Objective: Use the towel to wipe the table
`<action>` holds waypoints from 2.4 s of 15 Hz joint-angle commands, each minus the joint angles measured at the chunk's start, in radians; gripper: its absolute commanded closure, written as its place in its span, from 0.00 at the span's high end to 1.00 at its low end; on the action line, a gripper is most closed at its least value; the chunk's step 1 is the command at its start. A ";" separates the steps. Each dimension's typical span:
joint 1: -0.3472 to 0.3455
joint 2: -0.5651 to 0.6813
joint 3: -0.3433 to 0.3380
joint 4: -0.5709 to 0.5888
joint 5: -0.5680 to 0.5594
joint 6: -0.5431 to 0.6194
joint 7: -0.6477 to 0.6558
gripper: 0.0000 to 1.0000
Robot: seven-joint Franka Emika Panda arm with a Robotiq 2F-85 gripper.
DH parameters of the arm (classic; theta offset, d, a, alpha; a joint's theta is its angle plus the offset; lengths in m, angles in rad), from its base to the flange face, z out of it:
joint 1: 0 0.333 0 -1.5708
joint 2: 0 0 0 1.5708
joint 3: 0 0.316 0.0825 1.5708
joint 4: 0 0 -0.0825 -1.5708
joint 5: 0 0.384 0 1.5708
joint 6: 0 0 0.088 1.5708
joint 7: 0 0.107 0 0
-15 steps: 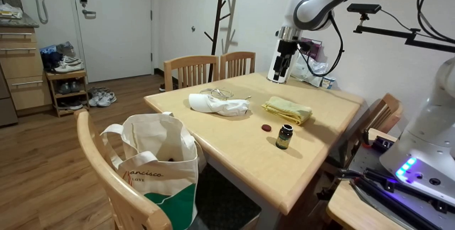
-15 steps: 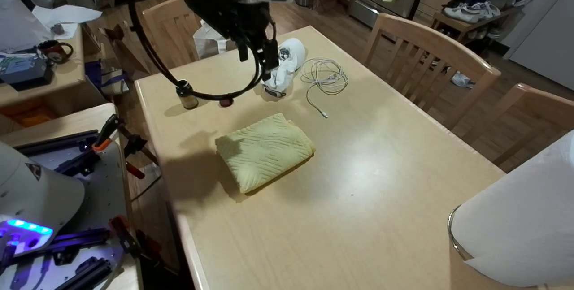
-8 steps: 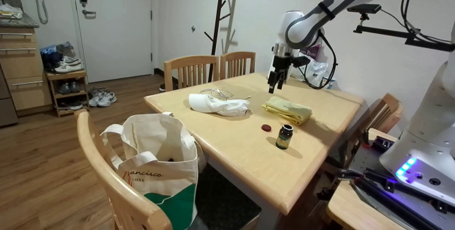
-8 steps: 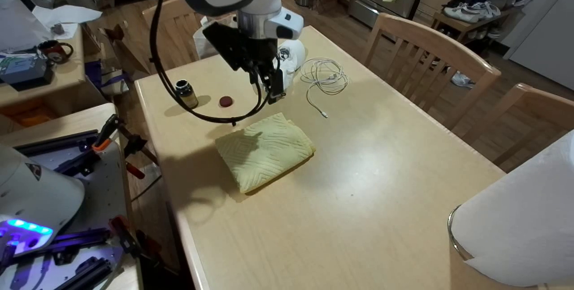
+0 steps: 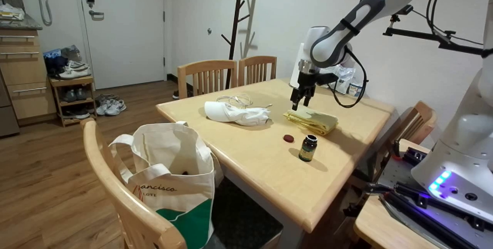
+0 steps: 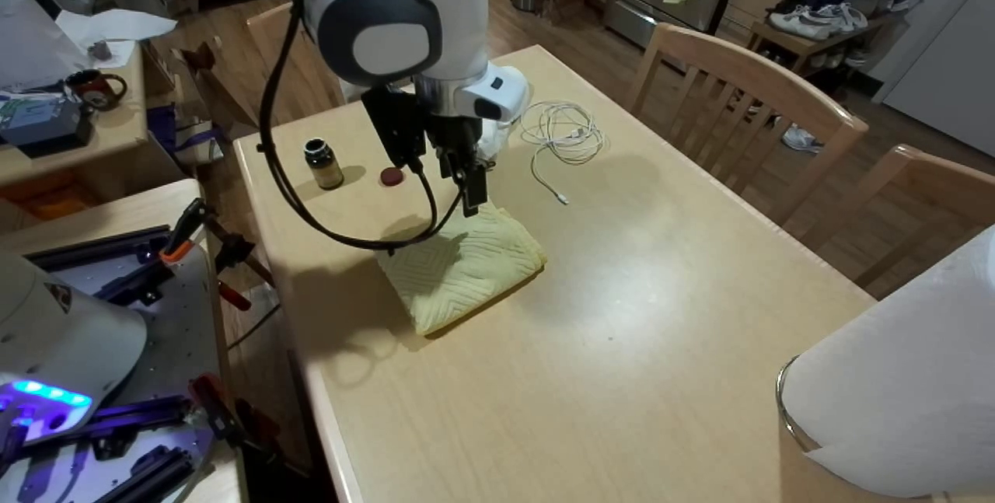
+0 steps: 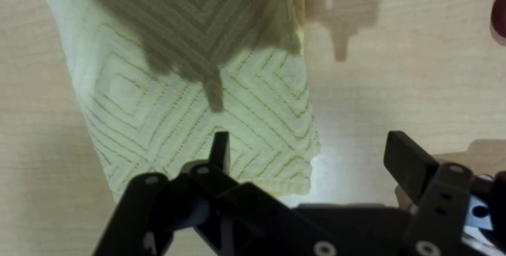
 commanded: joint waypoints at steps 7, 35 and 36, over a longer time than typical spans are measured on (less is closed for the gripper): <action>-0.054 -0.013 0.016 -0.111 0.057 0.063 0.040 1.00; -0.141 0.157 0.188 0.041 0.066 0.230 -0.235 0.01; -0.117 0.185 0.167 0.103 0.035 0.220 -0.219 0.01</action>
